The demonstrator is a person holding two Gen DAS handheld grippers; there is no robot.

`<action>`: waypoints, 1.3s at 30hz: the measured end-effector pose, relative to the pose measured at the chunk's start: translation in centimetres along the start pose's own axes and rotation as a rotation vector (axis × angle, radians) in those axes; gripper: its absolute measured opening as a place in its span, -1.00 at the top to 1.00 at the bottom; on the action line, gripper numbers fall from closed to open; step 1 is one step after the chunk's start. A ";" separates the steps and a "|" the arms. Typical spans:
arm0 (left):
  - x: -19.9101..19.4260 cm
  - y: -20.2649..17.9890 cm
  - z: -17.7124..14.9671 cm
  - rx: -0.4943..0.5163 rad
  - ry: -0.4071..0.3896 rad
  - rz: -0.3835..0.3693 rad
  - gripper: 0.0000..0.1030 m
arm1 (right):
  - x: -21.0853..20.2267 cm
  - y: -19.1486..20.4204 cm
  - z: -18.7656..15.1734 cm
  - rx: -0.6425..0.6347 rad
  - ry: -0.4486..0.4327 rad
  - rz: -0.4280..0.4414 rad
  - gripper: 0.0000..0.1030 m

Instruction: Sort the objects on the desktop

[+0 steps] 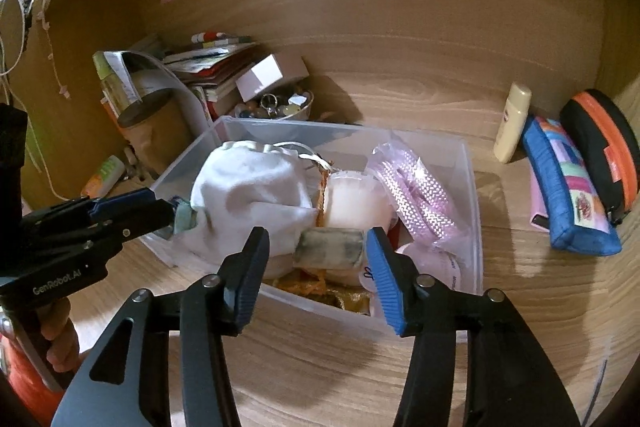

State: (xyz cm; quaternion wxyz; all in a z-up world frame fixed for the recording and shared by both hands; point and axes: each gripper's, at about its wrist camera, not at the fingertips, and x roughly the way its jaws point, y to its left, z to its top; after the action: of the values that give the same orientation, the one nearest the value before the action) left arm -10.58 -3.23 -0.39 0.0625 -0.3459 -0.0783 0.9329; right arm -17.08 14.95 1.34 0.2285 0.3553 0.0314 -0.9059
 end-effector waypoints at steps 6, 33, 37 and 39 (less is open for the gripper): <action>-1.2 -0.7 0.0 0.019 -0.030 0.018 0.20 | -1.4 0.4 -0.1 -0.012 -0.024 -0.013 0.04; -4.6 -2.8 -1.9 0.039 -0.111 0.163 -0.83 | -5.5 0.7 -3.1 -0.018 -0.080 -0.092 -0.51; -4.6 -2.5 -2.2 0.023 -0.090 0.167 -0.83 | -5.6 0.4 -3.4 -0.003 -0.075 -0.093 -0.52; -4.5 -2.4 -2.2 0.011 -0.080 0.167 -0.83 | -5.7 0.3 -3.5 -0.001 -0.073 -0.094 -0.52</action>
State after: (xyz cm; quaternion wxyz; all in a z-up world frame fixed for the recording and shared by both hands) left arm -5.59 -1.46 1.21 -0.0168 -0.3131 -0.0468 0.9484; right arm -11.04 17.64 2.49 0.1871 0.3199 0.0400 -0.9279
